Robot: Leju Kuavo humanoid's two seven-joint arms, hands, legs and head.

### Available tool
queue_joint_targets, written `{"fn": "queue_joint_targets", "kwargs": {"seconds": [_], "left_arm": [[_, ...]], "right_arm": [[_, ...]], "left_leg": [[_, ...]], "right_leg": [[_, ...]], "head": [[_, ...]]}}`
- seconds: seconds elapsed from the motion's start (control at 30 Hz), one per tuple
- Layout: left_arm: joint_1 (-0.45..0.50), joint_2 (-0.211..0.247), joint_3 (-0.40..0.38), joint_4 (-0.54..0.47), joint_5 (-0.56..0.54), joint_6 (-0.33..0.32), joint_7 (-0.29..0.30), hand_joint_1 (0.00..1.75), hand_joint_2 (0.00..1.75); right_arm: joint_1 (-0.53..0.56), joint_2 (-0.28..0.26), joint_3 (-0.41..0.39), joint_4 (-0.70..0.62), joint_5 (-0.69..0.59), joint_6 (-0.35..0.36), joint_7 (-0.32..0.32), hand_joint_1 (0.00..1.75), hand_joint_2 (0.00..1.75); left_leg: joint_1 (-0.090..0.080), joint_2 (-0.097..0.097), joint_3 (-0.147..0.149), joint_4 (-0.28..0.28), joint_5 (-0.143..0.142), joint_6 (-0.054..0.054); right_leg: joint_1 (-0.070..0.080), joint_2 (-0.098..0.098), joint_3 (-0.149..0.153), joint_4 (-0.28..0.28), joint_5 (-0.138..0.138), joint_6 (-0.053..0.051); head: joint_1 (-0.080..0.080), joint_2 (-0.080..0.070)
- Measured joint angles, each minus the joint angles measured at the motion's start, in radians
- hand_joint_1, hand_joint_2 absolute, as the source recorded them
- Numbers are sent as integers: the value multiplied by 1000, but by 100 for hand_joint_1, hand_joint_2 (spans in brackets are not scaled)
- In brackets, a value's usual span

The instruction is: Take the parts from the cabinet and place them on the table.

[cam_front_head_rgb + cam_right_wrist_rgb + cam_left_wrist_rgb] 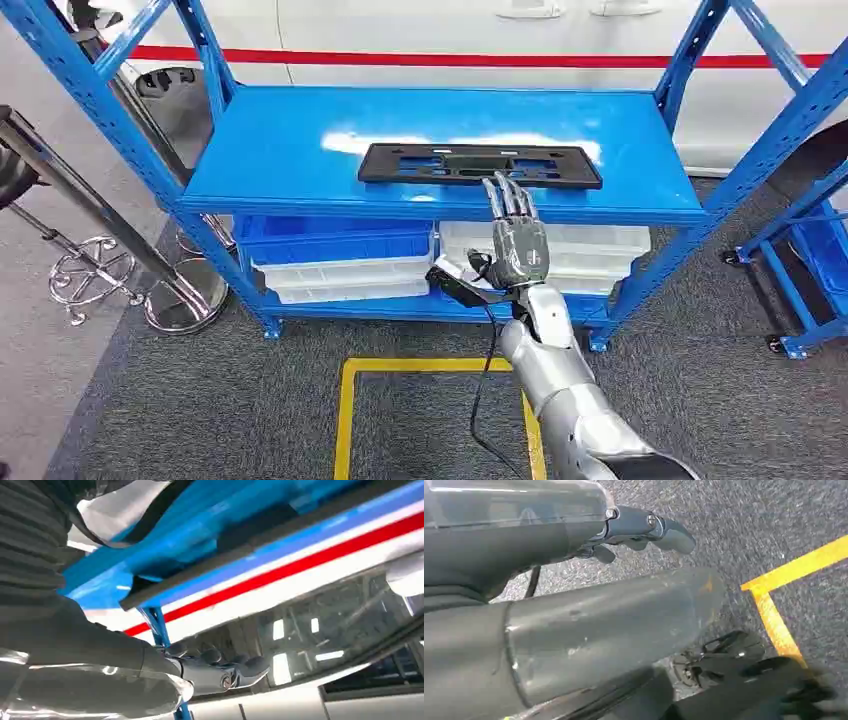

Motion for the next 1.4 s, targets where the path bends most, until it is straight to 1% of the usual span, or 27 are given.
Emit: {"fn": "queue_joint_targets", "kwargs": {"seconds": [0.03, 0.07, 0.17, 0.2, 0.3, 0.37, 0.4, 0.5, 0.53, 0.57, 0.6, 0.67, 0.7, 0.73, 0.83, 0.87, 0.9, 0.93, 1.0, 1.03, 1.07, 1.1, 1.17, 1.2, 1.27, 1.37, 1.4], "left_arm": [[3, 0, 0, 0, -1, -1, 0, 0, 0], [6, 0, 0, 0, -2, -1, 0, 0, 0], [6, 0, 0, 0, -8, 0, 1, 0, 0], [5, 0, 0, 0, -10, 0, 1, 0, 0], [8, 0, 0, 0, -11, 0, 0, 0, 0], [9, 1, 0, 0, -12, 0, 0, 0, 0], [8, 0, 0, 0, -12, 0, 0, 0, 0], [9, 0, 0, 0, -13, -1, 0, 0, 0], [10, 0, 0, 0, -13, -2, 0, 0, 0], [10, 1, 0, 0, -13, -5, 0, 0, 0], [10, 0, 0, 0, -15, -8, -1, 0, 0], [9, -2, 0, 0, -20, -14, -5, 0, 0], [9, -3, 0, 0, -22, -15, -7, 0, 0], [6, -5, 0, 0, -23, -15, -8, 0, 0], [3, -9, 0, 0, -27, -16, -9, 0, 0], [2, -8, 0, -1, -30, -16, -9, 0, 0], [2, -8, 0, -1, -32, -15, -9, 0, 0], [1, -8, 0, -1, -34, -15, -9, 0, 0], [1, -8, 1, -1, -36, -15, -10, 0, 0], [3, -8, 1, -1, -38, -15, -11, 0, 0], [6, -8, 1, -1, -41, -15, -12, 0, 0], [8, -8, 1, -1, -43, -15, -13, 0, 0], [8, -8, 1, -1, -43, -15, -16, 0, 0], [8, -8, 2, -1, -43, -15, -16, 0, 0], [4, -9, 3, -1, -46, -14, -17, 0, 0], [6, -10, 5, -1, -46, -13, -18, 0, 0], [9, -10, 5, -2, -47, -13, -18, 0, 0]], "right_arm": [[5, -1, -3, 2, -2, 0, -2, 0, 175], [9, -2, -9, 3, -3, 0, -7, 0, 175], [10, -4, -26, 3, -6, 0, -12, 0, 175], [10, -5, -30, 3, -6, 0, -13, 0, 175], [12, -8, -44, 3, -6, 0, -21, 0, 175], [11, -11, -49, 2, -6, 0, -21, 0, 175], [11, -13, -53, 2, -6, 0, -21, 0, 175], [17, -16, -65, 3, -6, 0, -21, 0, 175], [20, -16, -69, 5, -5, 0, -21, 0, 175], [22, -19, -71, 6, -3, 0, -20, 0, 175], [23, -21, -73, 7, 0, 0, -19, 0, 175], [21, -23, -78, 7, 7, 0, -15, 0, 175], [21, -25, -79, 7, 8, 0, -12, 0, 175], [20, -27, -81, 8, 9, 0, -8, 0, 175], [22, -32, -91, 9, 17, 0, 0, 0, 175], [22, -33, -94, 8, 20, 0, 0, 0, 175], [21, -35, -95, 8, 21, 0, 2, 0, 175], [20, -36, -95, 9, 25, 0, 3, 0, 175], [24, -37, -96, 12, 26, 0, 9, 0, 175], [27, -38, -98, 14, 26, 0, 10, 0, 175], [30, -39, -101, 16, 26, 0, 11, 0, 175], [32, -40, -102, 16, 27, 0, 12, 0, 175], [31, -42, -103, 16, 28, 0, 12, 0, 175], [32, -42, -103, 16, 28, 0, 12, 0, 175], [30, -44, -106, 16, 29, 0, 12, 0, 175], [30, -45, -109, 15, 31, 0, 12, 0, 175], [30, -47, -109, 13, 31, 0, 12, 0, 175]], "left_leg": [[0, 0, -15, 29, 4, -1], [1, 0, -5, 1, 32, -1], [3, 2, 117, -249, 157, 7], [0, 2, 132, -277, 133, 14], [-6, -2, 132, -280, 140, 29], [3, -1, 138, -295, 151, 46], [2, -1, 139, -298, 151, 52], [2, 0, 138, -297, 150, 60], [1, 0, 138, -297, 149, 61], [1, -1, 140, -296, 148, 60], [1, -2, 142, -296, 145, 59], [1, -3, 152, -295, 139, 54], [1, -2, 154, -296, 135, 51], [-6, -3, 150, -290, 132, 44], [-4, -2, 155, -301, 130, 29], [-9, 0, 155, -299, 123, 22], [-6, 2, 154, -277, 111, 17], [-5, 1, 127, -222, 85, 14], [-2, 1, 31, -49, 22, 7], [-2, 1, -9, 10, 14, 5], [-2, 1, -24, 17, 33, 5], [-2, 1, -14, -24, 78, 6], [-2, 2, 52, -189, 190, 13], [-3, 3, 81, -260, 213, 21], [-11, 3, 110, -289, 169, 34], [-7, -2, 133, -305, 156, 54], [-4, -2, 148, -316, 152, 58]], "right_leg": [[0, 0, 0, 2, -1, -1], [0, 1, 0, 4, -3, -1], [-1, 4, 4, 14, -12, 7], [4, 3, 1, 16, -14, 13], [5, 3, 2, 14, -11, 26], [3, 4, 2, 19, -20, 38], [3, 3, -9, 49, -44, 41], [2, 3, -115, 268, -146, 52], [2, 3, -142, 315, -152, 53], [0, 3, -144, 309, -131, 53], [-1, 3, -123, 257, -91, 51], [0, 3, -37, 79, 3, 42], [2, 3, -11, 22, 4, 36], [9, 2, -4, 5, -3, 32], [11, 5, -7, 9, -7, 22], [-1, 5, 7, -3, -4, 15], [-2, 5, 16, -10, -5, 10], [-3, 3, 22, -10, -9, 3], [-1, 3, 31, -10, -21, -4], [0, 4, 36, -10, -29, -4], [0, 5, 43, -10, -35, -4], [0, 6, 54, -10, -44, -2], [0, 7, 82, -10, -63, 3], [-1, 5, 89, -11, -74, 7], [5, 7, 94, -13, -84, 21], [6, 6, 110, -3, -76, 37], [1, 3, 91, 34, -71, 40]], "head": [[0, 0], [0, 0], [0, 0], [0, 0], [0, 0], [0, 0], [1, 0], [1, 0], [1, 0], [0, 0], [1, 0], [1, 0], [1, 0], [1, 0], [0, 0], [0, 0], [0, 0], [-2, 0], [-1, 0], [-1, 0], [-1, 0], [-1, 0], [-1, 0], [-1, 0], [-2, 0], [-1, 0], [0, 0]]}}
